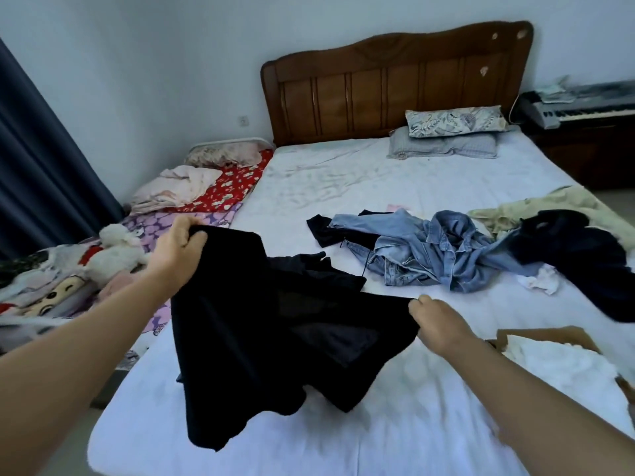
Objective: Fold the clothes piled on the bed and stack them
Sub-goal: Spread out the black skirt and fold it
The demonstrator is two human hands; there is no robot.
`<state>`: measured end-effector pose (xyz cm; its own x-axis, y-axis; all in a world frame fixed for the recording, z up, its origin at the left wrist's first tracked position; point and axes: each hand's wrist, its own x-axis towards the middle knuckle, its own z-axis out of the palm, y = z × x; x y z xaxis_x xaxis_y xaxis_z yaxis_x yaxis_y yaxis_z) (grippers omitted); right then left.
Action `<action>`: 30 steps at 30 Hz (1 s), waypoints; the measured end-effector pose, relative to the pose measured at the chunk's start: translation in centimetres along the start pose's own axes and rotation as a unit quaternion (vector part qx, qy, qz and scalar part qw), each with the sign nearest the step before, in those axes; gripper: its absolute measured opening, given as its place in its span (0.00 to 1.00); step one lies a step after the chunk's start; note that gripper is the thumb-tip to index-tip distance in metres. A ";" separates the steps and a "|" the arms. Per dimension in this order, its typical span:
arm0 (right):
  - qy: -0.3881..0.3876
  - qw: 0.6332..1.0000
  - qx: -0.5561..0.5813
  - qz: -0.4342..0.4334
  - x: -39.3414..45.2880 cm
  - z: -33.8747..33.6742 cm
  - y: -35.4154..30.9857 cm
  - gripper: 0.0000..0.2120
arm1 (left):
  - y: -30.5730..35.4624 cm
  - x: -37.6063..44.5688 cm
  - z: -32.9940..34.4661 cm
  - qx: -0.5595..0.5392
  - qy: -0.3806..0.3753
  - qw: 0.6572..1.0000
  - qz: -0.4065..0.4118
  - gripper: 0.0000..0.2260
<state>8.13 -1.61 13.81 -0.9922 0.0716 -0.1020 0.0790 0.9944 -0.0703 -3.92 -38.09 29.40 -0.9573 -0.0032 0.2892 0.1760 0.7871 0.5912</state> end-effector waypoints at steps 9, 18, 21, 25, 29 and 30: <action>0.127 0.983 0.118 0.053 1.8 -6.6 -0.4 0.03 | -3.3 -1.8 2.4 -0.008 -0.218 0.973 -0.069 0.25; 0.213 0.880 0.395 0.155 2.1 -8.6 -0.6 0.08 | -3.3 -1.5 5.7 -0.097 -0.227 0.966 -0.083 0.05; 0.219 0.862 0.425 0.170 2.0 -8.6 -0.6 0.14 | -2.9 -1.6 6.3 -0.113 -0.306 0.945 -0.024 0.06; 0.212 0.872 0.408 0.171 1.8 -8.6 -0.3 0.19 | -2.8 -1.3 6.7 -0.042 -0.381 0.923 0.040 0.06; 0.143 0.914 0.357 0.127 1.3 -8.9 0.6 0.19 | -2.6 -1.1 7.4 0.043 -0.432 0.897 0.081 0.07; 0.120 0.928 0.333 0.117 1.1 -9.1 0.9 0.18 | -2.5 -1.0 7.5 0.053 -0.445 0.890 0.082 0.07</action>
<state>6.19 0.04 22.63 -0.9270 0.3742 0.0263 0.2582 0.6871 -0.6791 -5.12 -35.44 21.96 -0.7321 0.5697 -0.3735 0.3529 0.7861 0.5074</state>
